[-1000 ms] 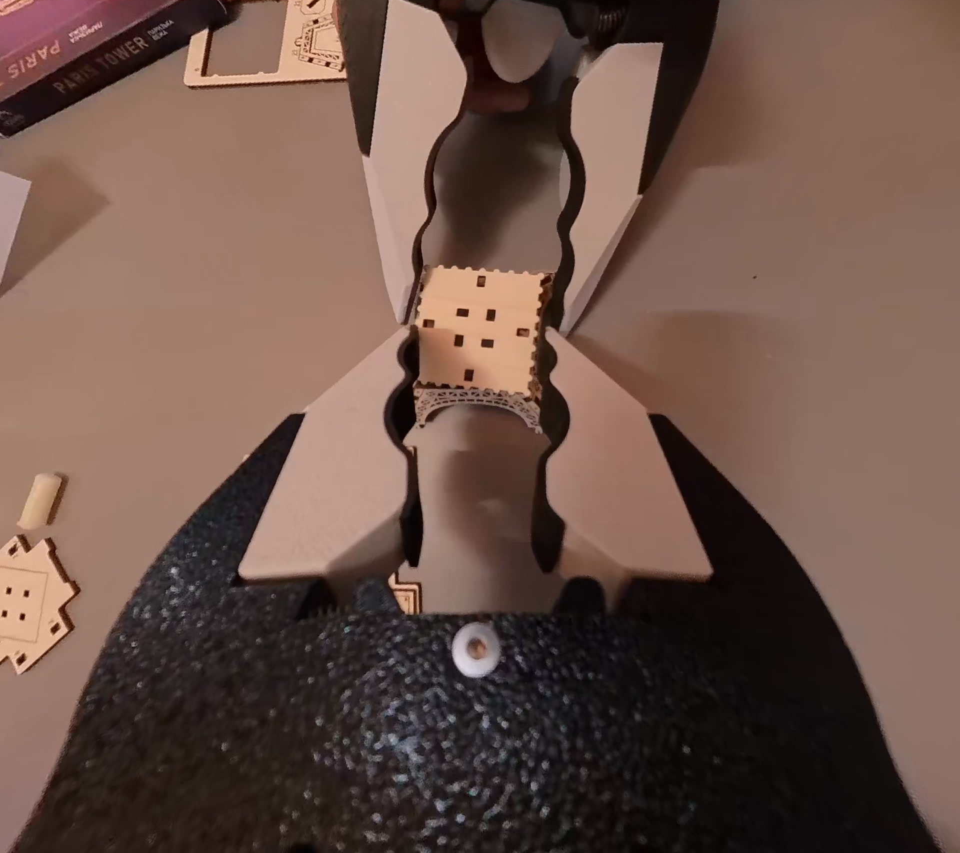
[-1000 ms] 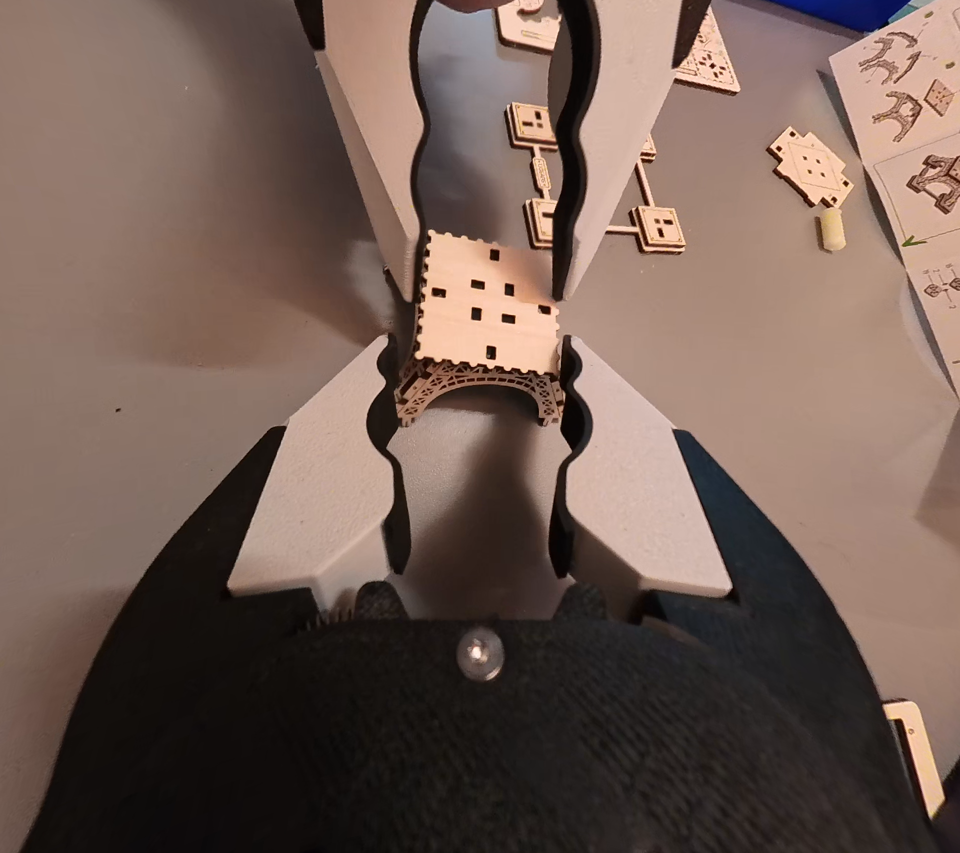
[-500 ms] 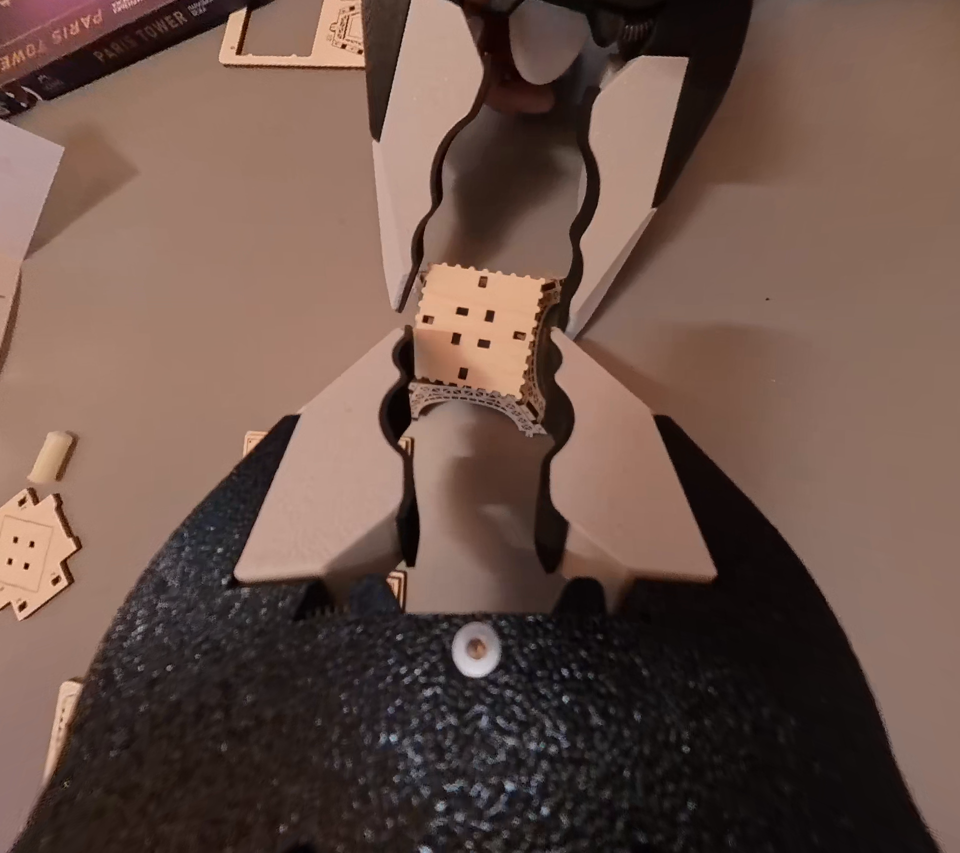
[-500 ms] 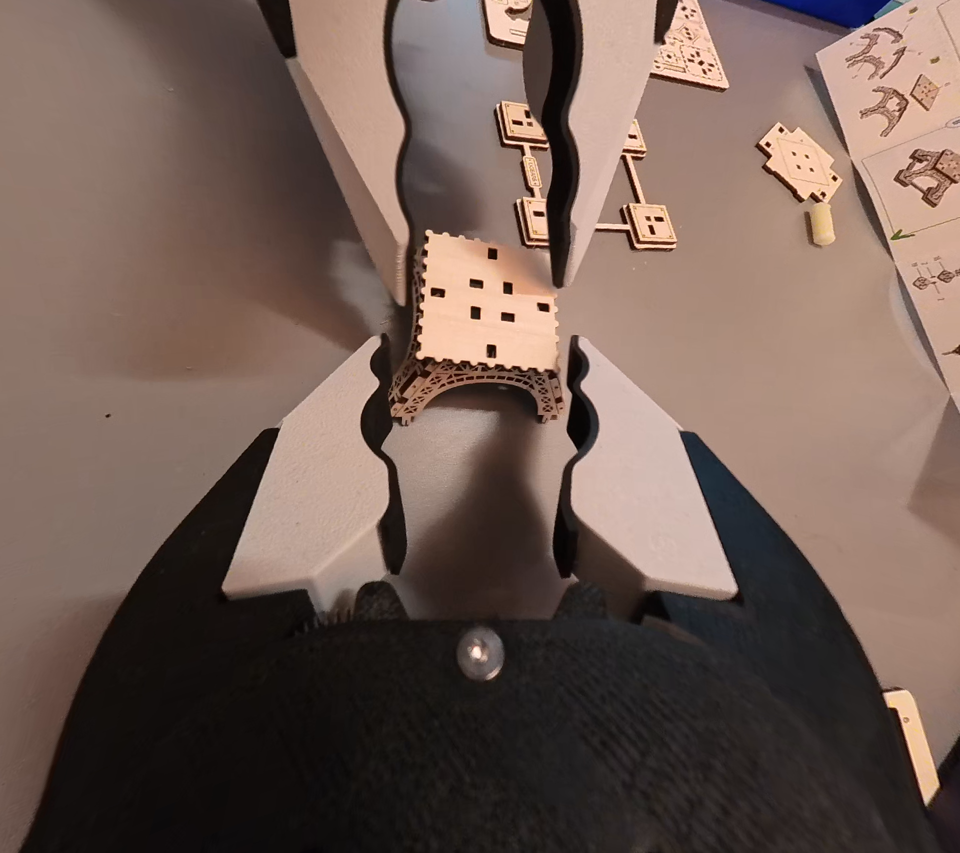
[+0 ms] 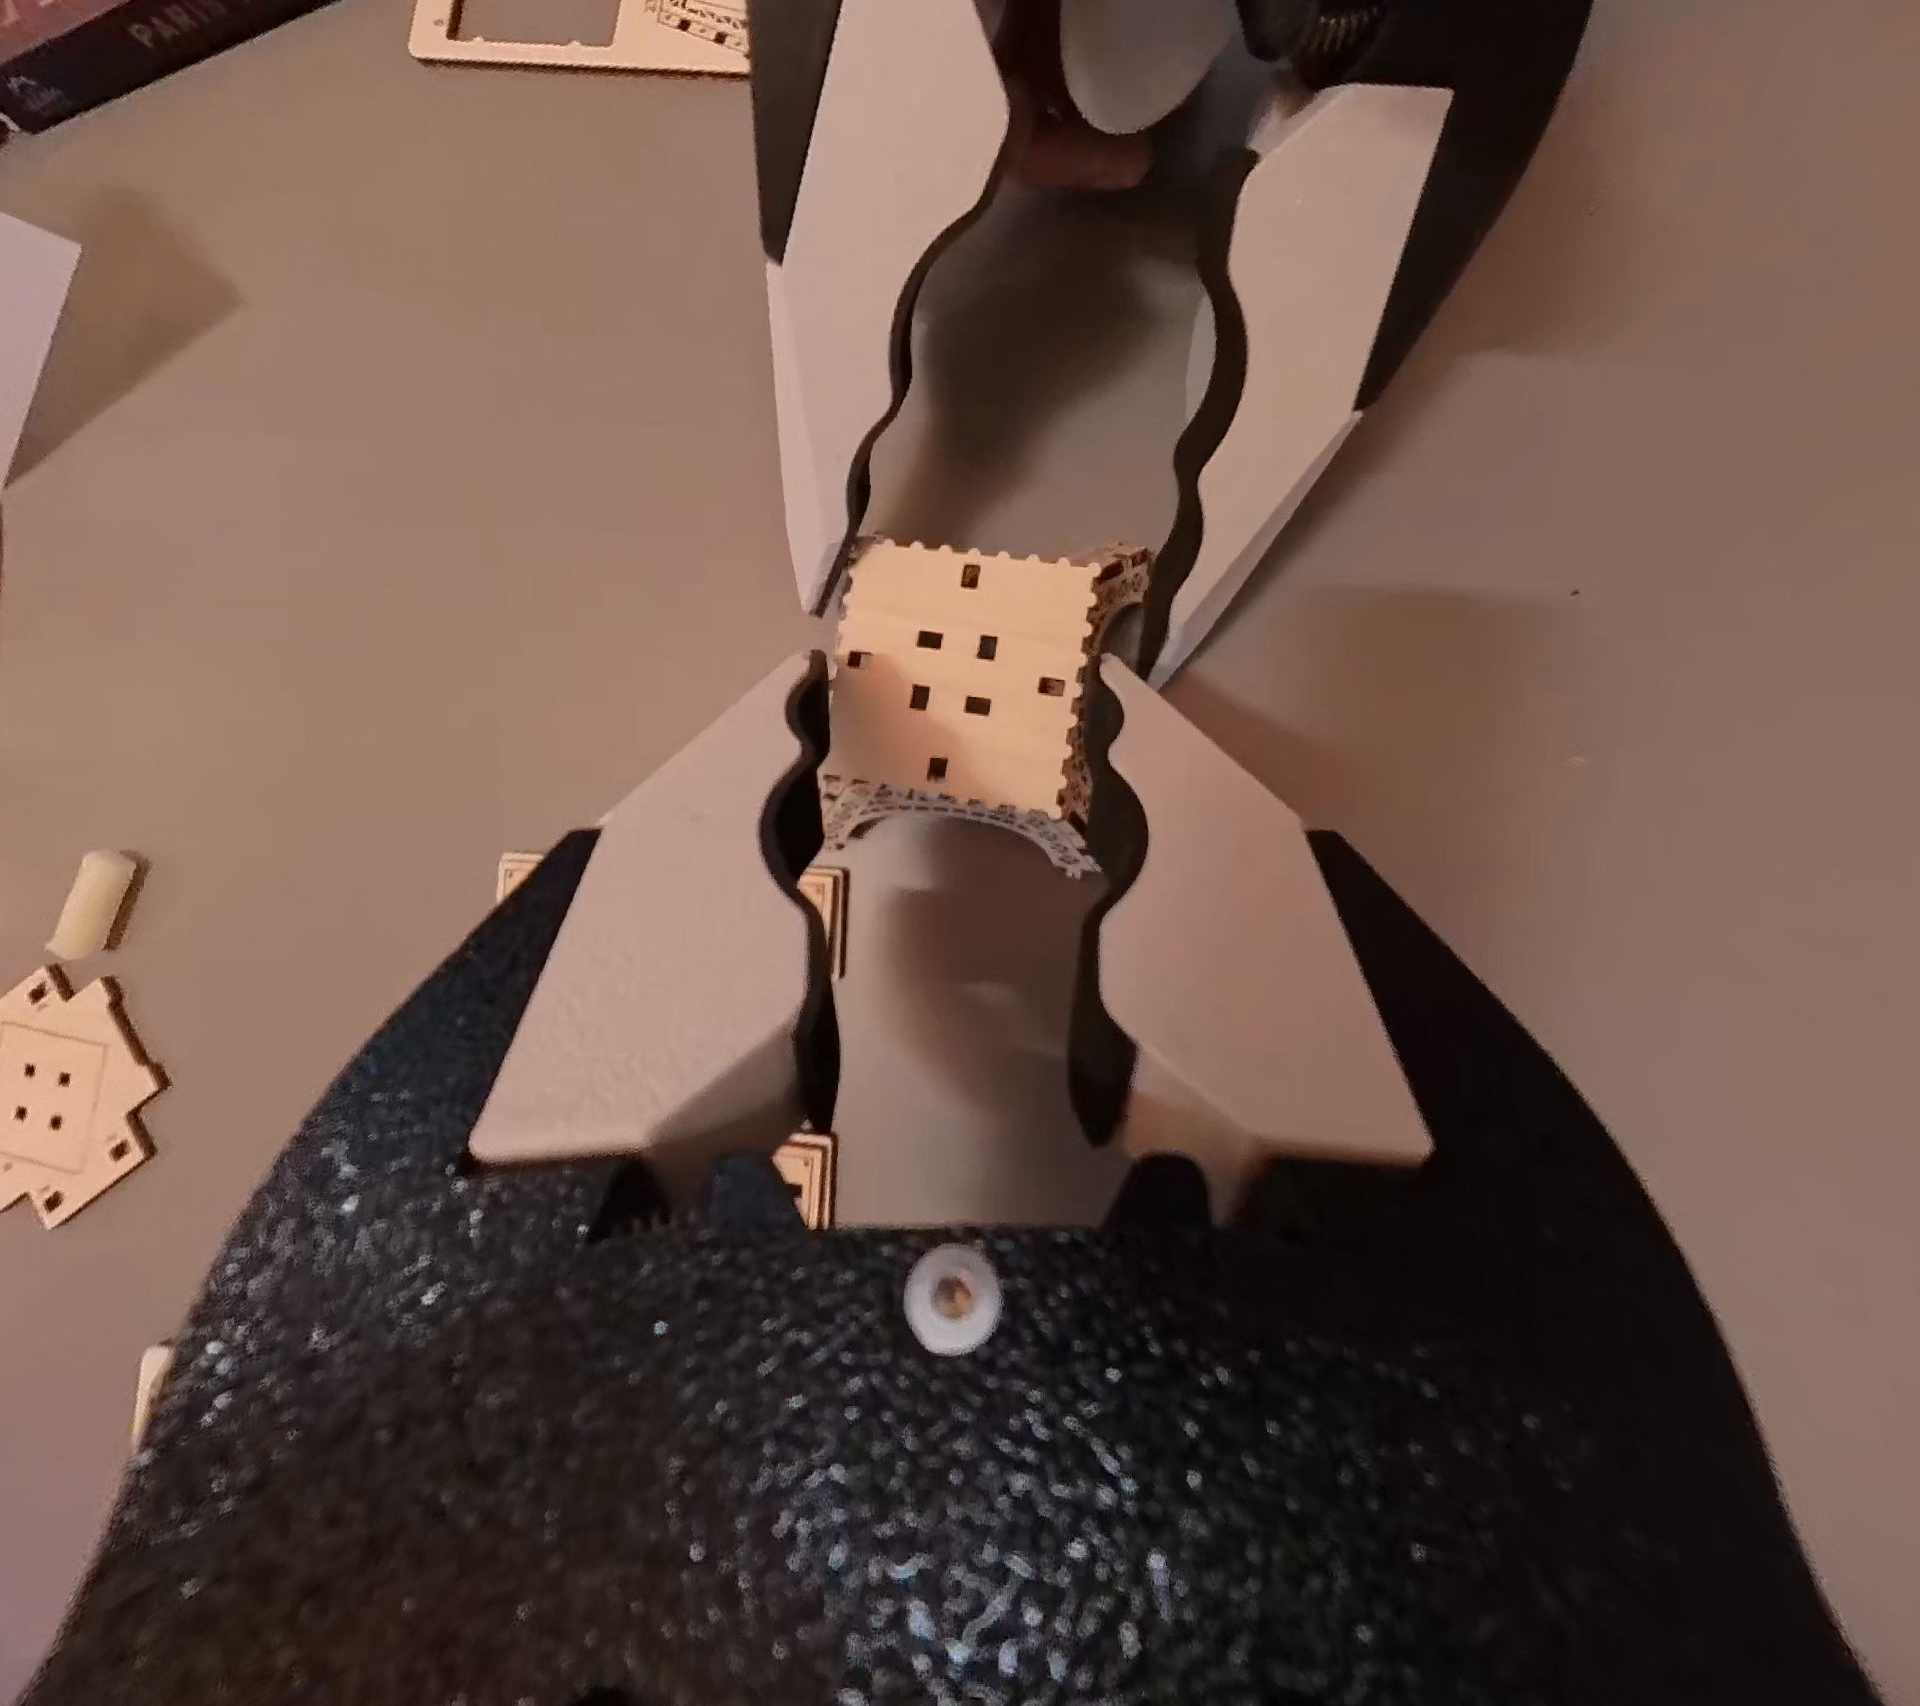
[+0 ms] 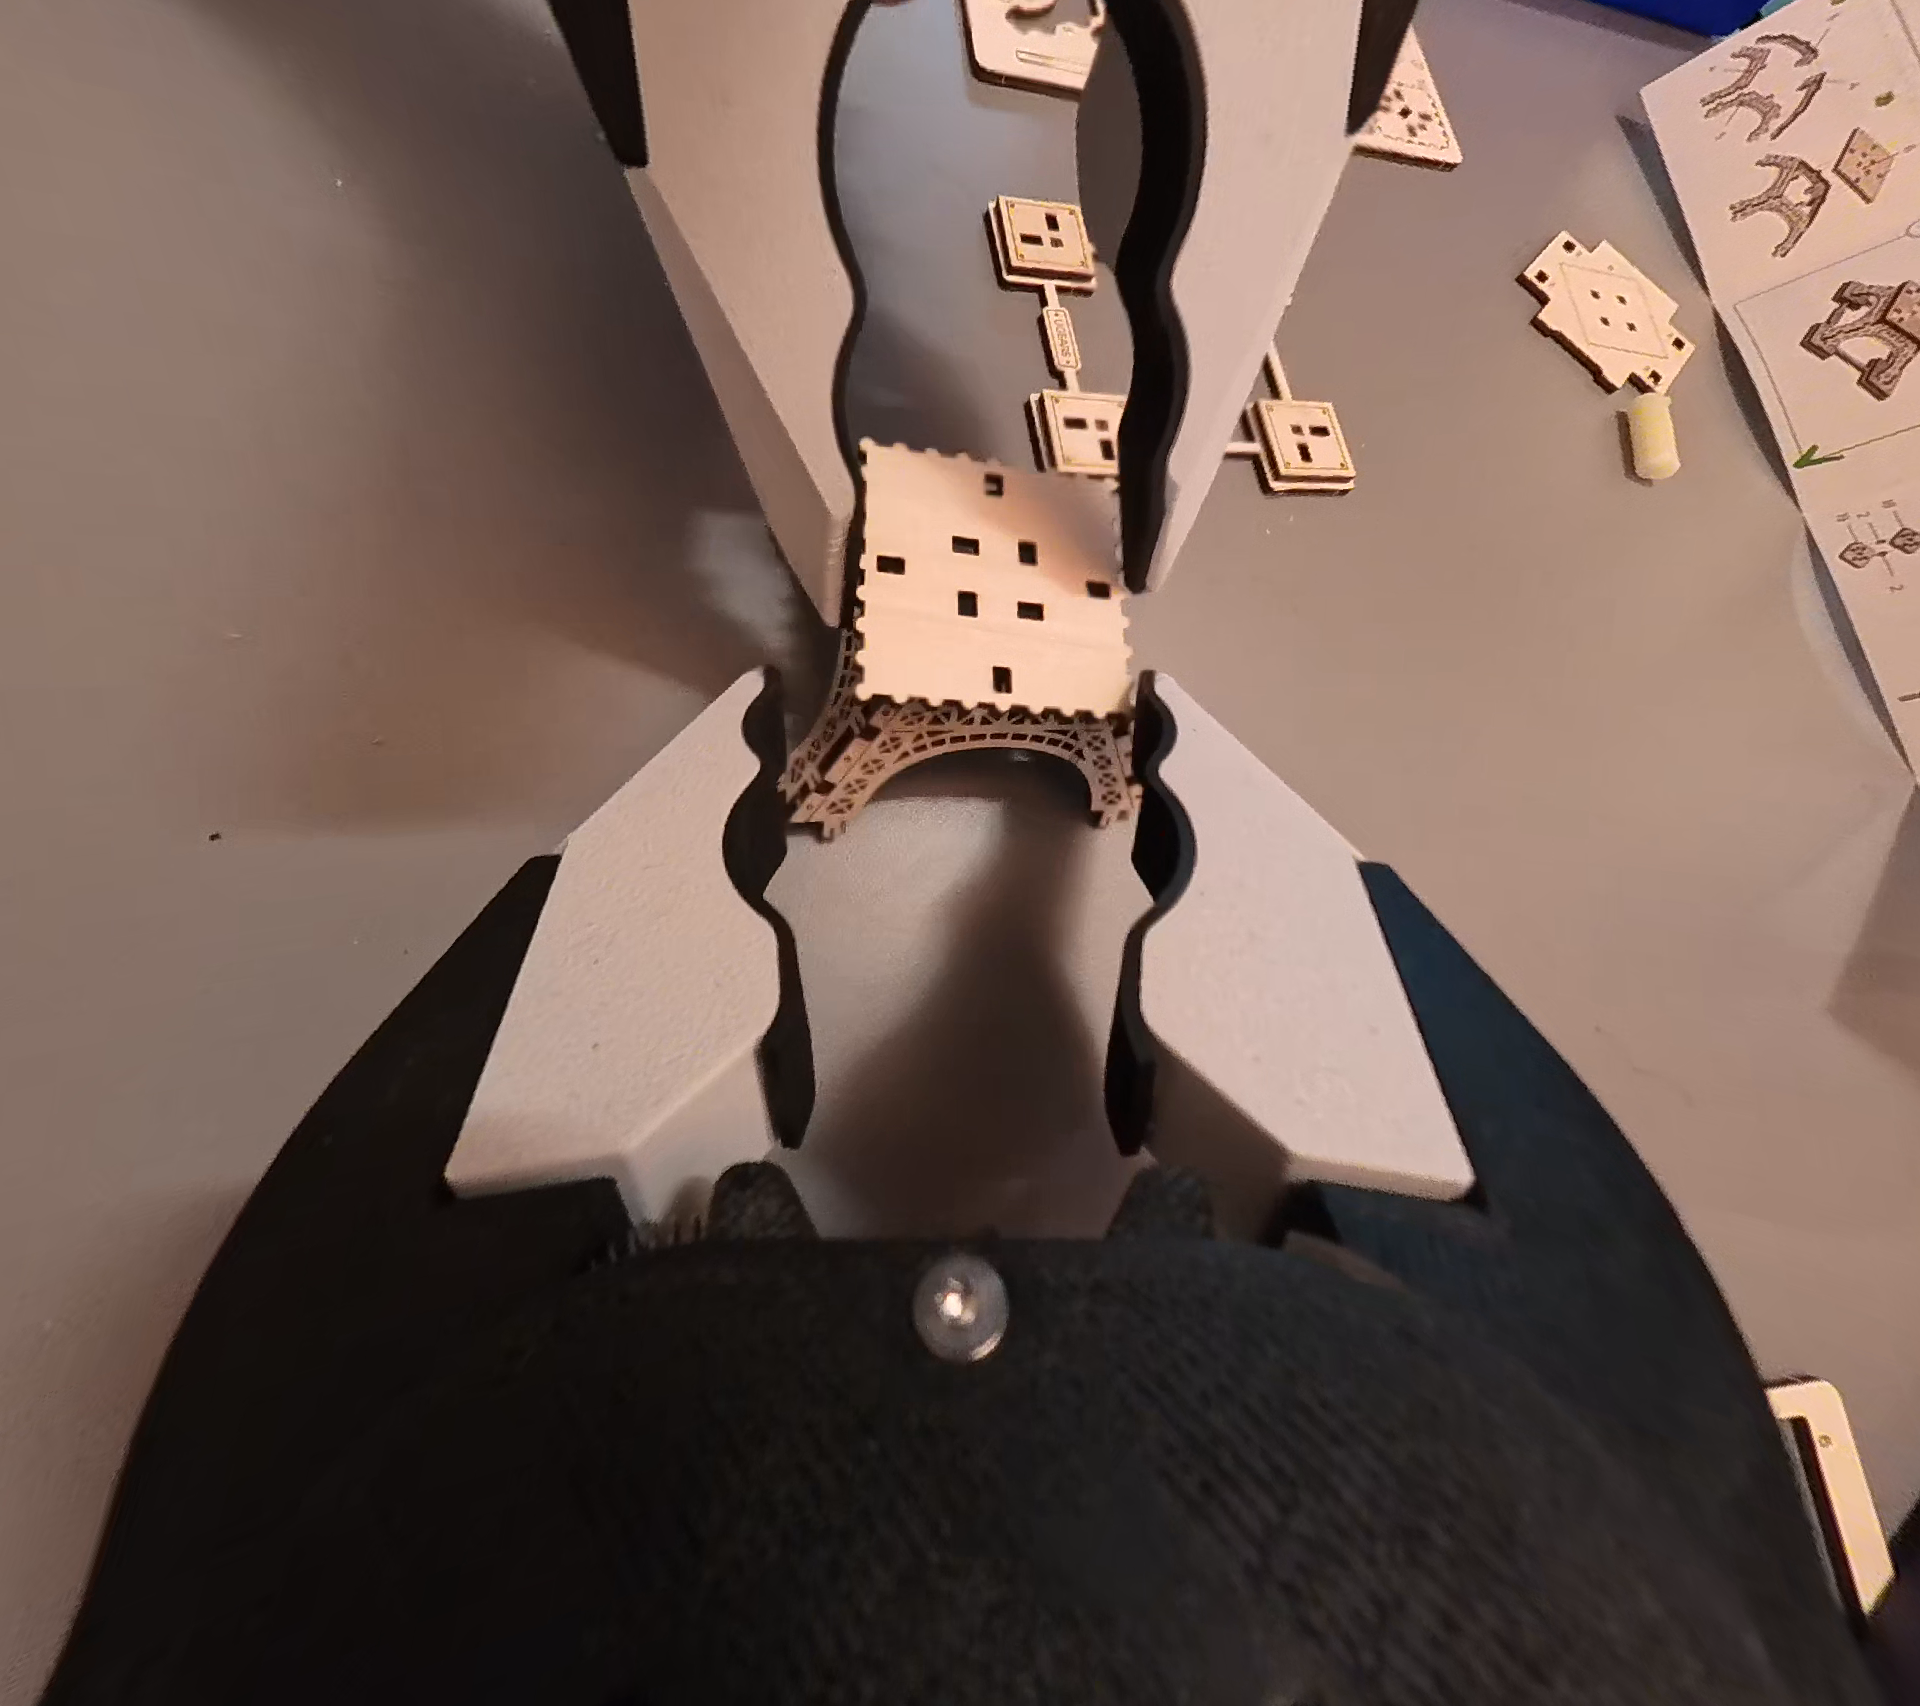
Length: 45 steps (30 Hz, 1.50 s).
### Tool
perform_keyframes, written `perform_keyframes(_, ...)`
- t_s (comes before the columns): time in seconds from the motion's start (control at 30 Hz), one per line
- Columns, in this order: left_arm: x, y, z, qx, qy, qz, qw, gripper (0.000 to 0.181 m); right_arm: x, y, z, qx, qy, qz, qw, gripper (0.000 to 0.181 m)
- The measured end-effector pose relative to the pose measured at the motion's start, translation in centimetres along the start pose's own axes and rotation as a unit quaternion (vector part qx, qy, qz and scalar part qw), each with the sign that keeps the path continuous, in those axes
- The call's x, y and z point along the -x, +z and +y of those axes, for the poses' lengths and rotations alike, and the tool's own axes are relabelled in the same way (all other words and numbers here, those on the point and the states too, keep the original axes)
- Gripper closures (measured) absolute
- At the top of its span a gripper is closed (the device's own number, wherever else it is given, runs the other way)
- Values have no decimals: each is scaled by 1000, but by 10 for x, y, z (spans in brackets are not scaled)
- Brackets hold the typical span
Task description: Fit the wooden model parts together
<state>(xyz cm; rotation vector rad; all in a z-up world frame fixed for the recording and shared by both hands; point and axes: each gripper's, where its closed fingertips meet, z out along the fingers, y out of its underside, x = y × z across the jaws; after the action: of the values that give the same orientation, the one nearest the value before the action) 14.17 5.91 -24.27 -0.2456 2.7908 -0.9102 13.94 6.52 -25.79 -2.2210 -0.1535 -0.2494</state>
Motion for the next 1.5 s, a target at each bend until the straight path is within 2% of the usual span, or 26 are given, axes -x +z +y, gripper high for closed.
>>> perform_keyframes(0.4,7,-10,1,-13,-4,-17,1000,133,-3,1,1,3,8,8,1000,116)
perform_keyframes(0.57,4,-11,-1,-14,-1,-3,1000,144,-4,1,1,4,11,10,1000,113)
perform_keyframes(0.7,3,-7,3,-3,-1,4,1000,143,-3,1,1,4,10,7,1000,115)
perform_keyframes(0.97,2,-6,1,-23,-20,20,999,142,-4,1,1,4,12,9,1000,113)
perform_keyframes(1.07,0,-16,-7,-60,-33,38,997,144,-4,0,1,4,11,9,1000,114)
perform_keyframes(1.17,8,-27,-15,-95,-47,31,994,158,-4,0,1,4,11,10,1000,113)
perform_keyframes(1.27,7,-28,-13,-86,-25,32,995,177,-4,0,1,4,11,10,1000,113)
perform_keyframes(1.4,3,-19,-4,-44,22,31,998,181,-3,0,1,3,8,10,1000,115)
perform_keyframes(1.5,6,-13,0,-33,25,24,999,181,-3,0,1,4,9,8,1000,115)
